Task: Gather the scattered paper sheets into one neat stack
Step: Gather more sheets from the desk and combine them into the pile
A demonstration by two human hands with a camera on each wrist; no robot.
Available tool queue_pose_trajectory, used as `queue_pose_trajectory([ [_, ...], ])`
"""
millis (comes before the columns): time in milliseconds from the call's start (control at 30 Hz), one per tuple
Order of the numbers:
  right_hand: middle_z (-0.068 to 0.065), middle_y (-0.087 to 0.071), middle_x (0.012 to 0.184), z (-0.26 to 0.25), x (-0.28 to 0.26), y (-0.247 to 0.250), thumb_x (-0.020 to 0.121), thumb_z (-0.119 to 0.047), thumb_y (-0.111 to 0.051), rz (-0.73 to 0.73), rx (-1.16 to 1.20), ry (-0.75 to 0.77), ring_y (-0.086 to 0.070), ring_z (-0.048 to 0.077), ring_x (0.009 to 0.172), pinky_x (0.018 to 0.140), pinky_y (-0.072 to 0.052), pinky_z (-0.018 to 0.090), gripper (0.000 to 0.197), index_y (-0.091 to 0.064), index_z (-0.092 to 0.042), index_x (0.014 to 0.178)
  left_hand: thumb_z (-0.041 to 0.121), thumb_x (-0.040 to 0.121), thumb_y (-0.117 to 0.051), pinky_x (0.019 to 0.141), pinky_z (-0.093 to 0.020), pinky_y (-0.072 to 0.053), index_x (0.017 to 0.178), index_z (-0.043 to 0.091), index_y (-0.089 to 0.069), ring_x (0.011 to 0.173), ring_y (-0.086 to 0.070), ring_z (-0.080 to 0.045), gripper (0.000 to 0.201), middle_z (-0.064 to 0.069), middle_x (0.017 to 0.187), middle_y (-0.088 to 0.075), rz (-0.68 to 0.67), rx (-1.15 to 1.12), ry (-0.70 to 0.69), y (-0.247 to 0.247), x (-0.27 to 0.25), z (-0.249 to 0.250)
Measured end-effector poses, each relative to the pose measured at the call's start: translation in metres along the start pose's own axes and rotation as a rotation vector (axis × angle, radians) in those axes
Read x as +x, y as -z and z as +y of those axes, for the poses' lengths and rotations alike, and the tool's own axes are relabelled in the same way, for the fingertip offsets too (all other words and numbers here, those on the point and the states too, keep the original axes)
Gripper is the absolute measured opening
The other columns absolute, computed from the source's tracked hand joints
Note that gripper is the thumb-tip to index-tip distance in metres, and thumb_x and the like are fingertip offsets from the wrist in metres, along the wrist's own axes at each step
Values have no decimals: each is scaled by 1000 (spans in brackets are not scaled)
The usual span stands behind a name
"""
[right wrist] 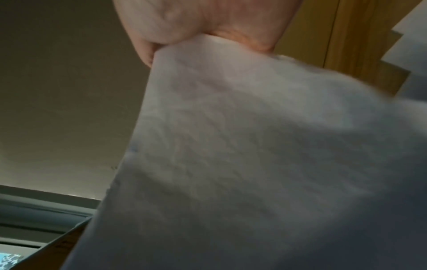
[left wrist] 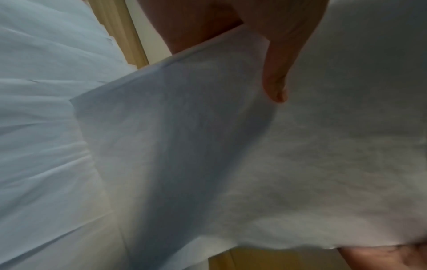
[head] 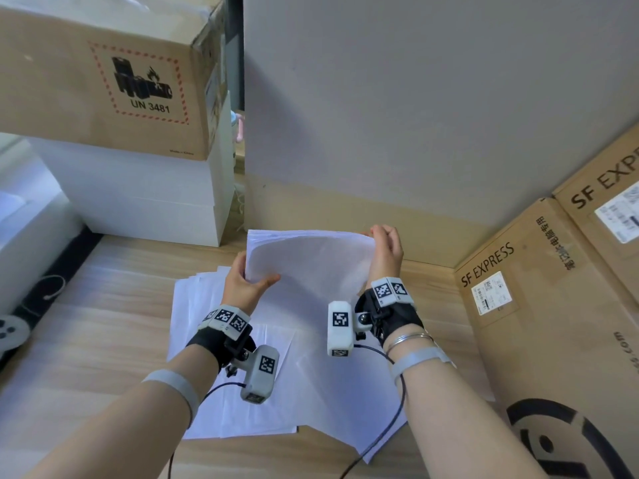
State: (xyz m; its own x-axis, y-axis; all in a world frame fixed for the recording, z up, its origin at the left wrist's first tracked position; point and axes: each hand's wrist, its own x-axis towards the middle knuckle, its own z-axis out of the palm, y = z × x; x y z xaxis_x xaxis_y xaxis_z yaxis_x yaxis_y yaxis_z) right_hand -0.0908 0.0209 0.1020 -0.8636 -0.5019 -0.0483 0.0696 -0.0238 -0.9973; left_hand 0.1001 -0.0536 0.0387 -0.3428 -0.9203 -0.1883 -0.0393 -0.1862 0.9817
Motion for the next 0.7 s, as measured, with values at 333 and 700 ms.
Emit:
queue_pose_trajectory([
  [333, -8, -68, 104, 43, -13, 25, 47, -49, -85, -359, 68, -144, -65, 3, 89, 80, -51, 26, 86, -43, -32, 119, 8, 87, -60, 78, -31, -39, 110, -5, -62, 88, -52, -22, 27, -11, 96, -58, 71, 105, 154, 3, 9, -22],
  [700, 17, -65, 110, 107, -39, 40, 91, -6, -53, -280, -525, -293, -59, 22, 102, 89, -43, 27, 28, -59, 6, 116, 7, 82, -66, 80, -31, -42, 99, 6, -59, 85, -56, -25, 18, -5, 83, -62, 67, 44, 204, 13, -5, -27],
])
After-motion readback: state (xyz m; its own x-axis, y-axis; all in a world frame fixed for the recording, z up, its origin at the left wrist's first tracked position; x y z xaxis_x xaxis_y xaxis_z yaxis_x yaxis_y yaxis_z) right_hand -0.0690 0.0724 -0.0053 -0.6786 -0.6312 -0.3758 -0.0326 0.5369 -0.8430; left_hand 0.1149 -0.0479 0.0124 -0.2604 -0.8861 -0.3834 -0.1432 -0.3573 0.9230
